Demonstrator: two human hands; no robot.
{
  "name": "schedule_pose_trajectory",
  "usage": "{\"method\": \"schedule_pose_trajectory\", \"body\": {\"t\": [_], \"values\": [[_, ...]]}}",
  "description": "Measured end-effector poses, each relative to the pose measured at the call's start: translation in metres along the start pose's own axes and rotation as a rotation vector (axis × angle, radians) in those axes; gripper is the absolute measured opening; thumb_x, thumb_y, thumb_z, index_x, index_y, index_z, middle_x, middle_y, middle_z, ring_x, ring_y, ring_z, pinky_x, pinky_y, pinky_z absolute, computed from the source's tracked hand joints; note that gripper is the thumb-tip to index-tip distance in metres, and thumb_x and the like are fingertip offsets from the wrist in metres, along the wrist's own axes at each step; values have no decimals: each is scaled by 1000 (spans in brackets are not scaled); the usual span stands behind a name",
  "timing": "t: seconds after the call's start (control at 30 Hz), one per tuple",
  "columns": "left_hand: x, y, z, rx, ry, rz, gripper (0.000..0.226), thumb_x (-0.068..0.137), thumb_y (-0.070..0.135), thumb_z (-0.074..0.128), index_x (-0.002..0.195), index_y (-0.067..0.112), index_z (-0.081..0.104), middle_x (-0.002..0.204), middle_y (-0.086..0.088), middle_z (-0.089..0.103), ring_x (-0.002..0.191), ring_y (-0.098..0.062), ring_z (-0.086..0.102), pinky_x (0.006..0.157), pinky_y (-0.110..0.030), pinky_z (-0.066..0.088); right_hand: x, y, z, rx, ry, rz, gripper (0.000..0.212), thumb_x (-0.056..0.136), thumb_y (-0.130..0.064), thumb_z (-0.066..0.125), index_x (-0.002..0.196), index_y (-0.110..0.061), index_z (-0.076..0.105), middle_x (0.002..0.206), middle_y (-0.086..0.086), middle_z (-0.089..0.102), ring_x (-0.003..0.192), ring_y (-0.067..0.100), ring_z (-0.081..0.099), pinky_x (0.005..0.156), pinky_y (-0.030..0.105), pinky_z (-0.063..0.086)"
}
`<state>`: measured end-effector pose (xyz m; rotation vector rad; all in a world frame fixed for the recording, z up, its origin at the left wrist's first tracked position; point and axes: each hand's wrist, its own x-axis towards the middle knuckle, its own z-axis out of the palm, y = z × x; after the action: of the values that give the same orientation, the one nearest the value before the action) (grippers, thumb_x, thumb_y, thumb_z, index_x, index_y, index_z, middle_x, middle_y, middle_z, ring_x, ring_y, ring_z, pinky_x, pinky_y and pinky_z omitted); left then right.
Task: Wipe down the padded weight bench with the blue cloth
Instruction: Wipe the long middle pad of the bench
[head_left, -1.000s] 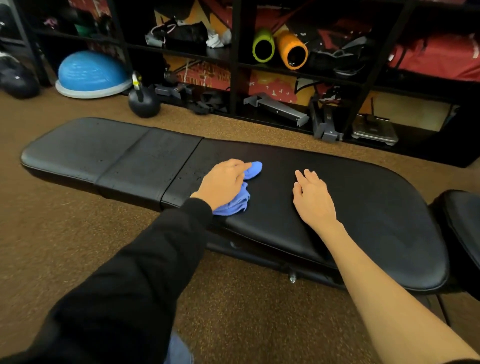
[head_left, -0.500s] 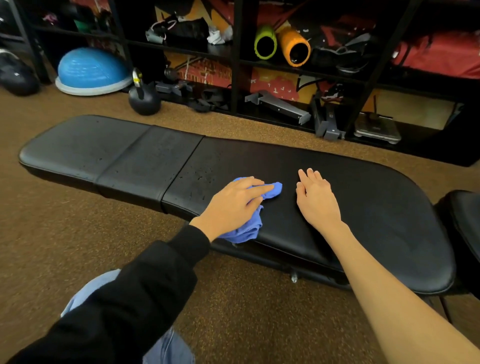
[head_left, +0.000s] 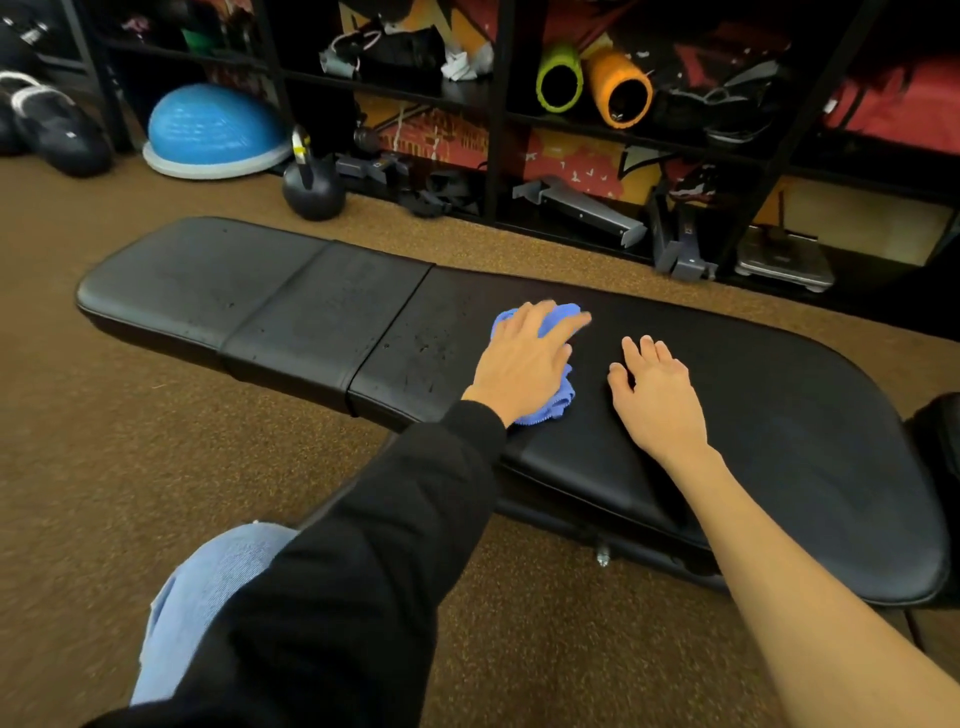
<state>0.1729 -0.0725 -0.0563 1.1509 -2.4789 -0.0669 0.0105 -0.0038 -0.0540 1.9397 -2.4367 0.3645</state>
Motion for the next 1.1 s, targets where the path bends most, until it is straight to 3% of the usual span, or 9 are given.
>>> {"method": "schedule_pose_trajectory", "body": {"t": [0.1,0.2,0.43,0.53,0.6,0.73,0.83,0.93,1.1], "values": [[-31,-3,-8,-50,1,191,35,97,18,45,129,19,58,141,-11,48,134,-29,39,107,-35,33,0,1,1,-1,6,-15,50,100,-29,32,144,-4,33,147,18,36,139,31,28,111,42,26],[-47,-22,-19,-156,-1,121,36,102,23,41,136,24,51,146,2,42,140,-15,31,98,-19,29,0,2,1,-12,3,-23,51,100,-30,30,144,-5,32,148,18,35,139,30,28,111,42,26],[14,-57,-19,100,-92,-55,38,101,21,35,132,4,50,138,-16,49,132,-37,39,100,-46,36,1,0,4,-63,17,-31,50,100,-28,30,143,-2,35,144,20,39,136,32,31,108,44,29],[44,-48,-3,154,-83,-153,37,102,25,32,130,7,49,137,-11,48,134,-34,33,104,-43,31,2,0,5,-52,32,-28,50,99,-27,31,142,-2,36,143,19,40,136,31,31,108,43,28],[55,-36,6,87,-42,-175,34,101,24,32,121,6,54,127,-11,54,124,-31,43,100,-38,32,3,0,5,-44,41,-27,50,99,-27,31,142,-3,37,143,19,40,136,30,31,109,42,27],[34,-15,5,-101,47,-13,36,91,17,34,103,1,65,101,-14,64,96,-31,59,85,-36,40,2,0,5,-16,52,-26,49,99,-27,33,141,-3,37,144,18,40,137,30,31,109,42,27],[6,-20,-10,-152,47,74,35,95,13,40,116,1,64,115,-15,64,104,-31,58,86,-28,36,2,1,6,-11,43,-22,49,99,-27,33,142,-3,36,145,18,39,137,30,30,110,42,26],[2,-35,-17,-166,70,27,33,97,13,44,123,2,61,120,-15,62,106,-31,58,89,-29,39,2,1,3,2,11,-21,50,100,-27,32,144,-4,33,147,17,36,139,29,27,111,41,23],[38,-59,-6,-42,79,-171,30,97,18,41,107,-1,61,94,-16,60,81,-33,56,74,-37,40,6,-1,-12,249,31,83,44,99,-28,40,140,-11,44,146,11,42,141,25,28,112,40,26]]}}
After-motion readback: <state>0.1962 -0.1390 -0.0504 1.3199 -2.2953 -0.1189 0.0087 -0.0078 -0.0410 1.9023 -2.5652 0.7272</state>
